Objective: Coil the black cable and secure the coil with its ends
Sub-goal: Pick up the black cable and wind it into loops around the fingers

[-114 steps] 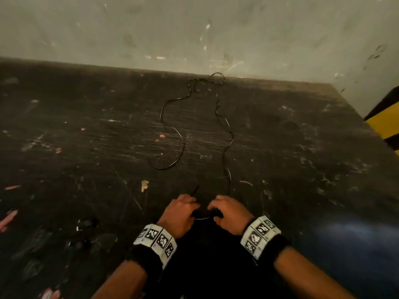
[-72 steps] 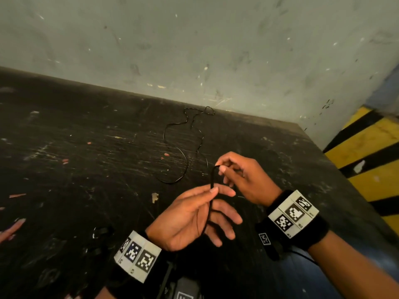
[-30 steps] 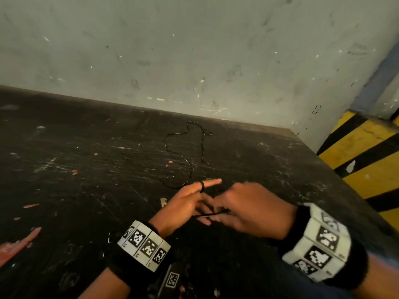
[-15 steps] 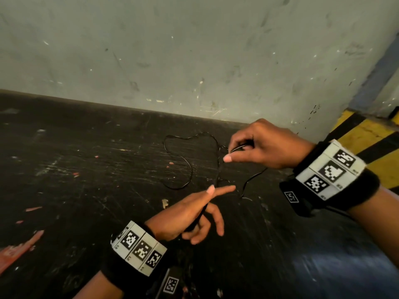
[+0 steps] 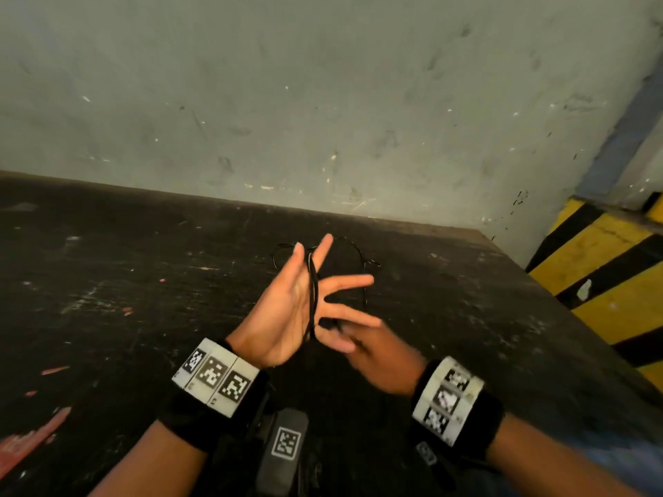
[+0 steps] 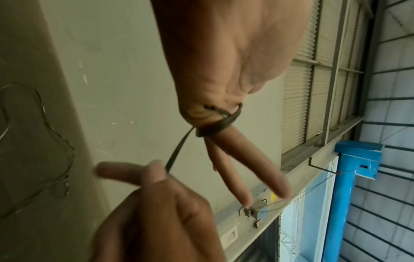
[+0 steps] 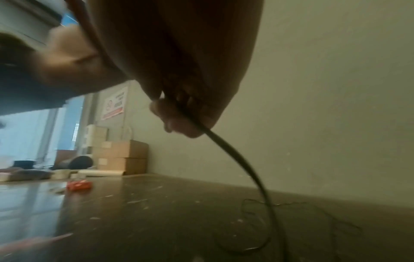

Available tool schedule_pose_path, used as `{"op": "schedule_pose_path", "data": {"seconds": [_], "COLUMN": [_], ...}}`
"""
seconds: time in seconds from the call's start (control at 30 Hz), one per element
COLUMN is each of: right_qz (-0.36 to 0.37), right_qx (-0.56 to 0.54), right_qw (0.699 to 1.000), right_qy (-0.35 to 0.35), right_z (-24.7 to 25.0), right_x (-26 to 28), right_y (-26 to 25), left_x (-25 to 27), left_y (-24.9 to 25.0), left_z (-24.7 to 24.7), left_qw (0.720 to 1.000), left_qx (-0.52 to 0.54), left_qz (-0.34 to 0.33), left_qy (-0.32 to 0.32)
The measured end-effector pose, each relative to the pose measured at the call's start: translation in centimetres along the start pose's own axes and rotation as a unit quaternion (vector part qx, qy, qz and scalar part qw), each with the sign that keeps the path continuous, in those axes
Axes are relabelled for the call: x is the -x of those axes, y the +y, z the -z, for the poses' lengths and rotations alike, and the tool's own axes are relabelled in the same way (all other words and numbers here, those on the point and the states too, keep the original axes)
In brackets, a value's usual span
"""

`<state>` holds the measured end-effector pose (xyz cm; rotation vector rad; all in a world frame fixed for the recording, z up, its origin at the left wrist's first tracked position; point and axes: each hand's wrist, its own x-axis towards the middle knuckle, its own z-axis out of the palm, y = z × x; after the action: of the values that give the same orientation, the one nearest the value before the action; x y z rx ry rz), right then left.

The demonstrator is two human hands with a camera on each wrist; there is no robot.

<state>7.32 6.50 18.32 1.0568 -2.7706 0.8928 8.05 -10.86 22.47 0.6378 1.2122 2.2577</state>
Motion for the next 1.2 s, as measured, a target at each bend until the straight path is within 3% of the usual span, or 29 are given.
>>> {"op": "schedule_pose_path", "data": {"seconds": [0.13,0.33,0.53,0.77,0.87,1.03,1.2], "right_qz": [0.005,0.038,0.046,0.04,0.035,0.014,0.017], "right_qx": [0.082,0.136,0.196,0.145,0.113,0.056,0.017], "right_qw": [0.995,0.985,0.967,0.988,0.993,0.998,1.0], "right_qy": [-0.064,-0.096,-0.156,-0.04,-0.01,0.009,-0.001], "right_z": [-2.3,2.0,9.5,15.8,14.3,6.9,1.1], "right_x": [1.0,0.7,-2.1,-4.1,-4.0,-2.3,-0.6], "right_y": [-2.1,-6.7,-7.4,-4.4,-1.7,1.6,-1.2], "left_x": [-1.1,-0.9,0.4,2.3,2.5,1.7,-0.8], "left_y": [0.6,-1.2,-3.4,-1.9,-1.2,0.1,0.9], "left_z": [1.3,2.2,0.9,-0.5,-0.7,-1.5,-0.6], "left_qw": [0.996,0.979,0.965,0.961,0.973,0.987,0.998], "left_qx": [-0.024,-0.161,-0.22,-0.193,-0.145,-0.011,0.056], "left_qz": [-0.01,0.018,0.14,0.187,0.149,0.088,-0.006], "left_qy": [0.088,0.124,0.031,-0.068,-0.096,-0.135,0.001]}}
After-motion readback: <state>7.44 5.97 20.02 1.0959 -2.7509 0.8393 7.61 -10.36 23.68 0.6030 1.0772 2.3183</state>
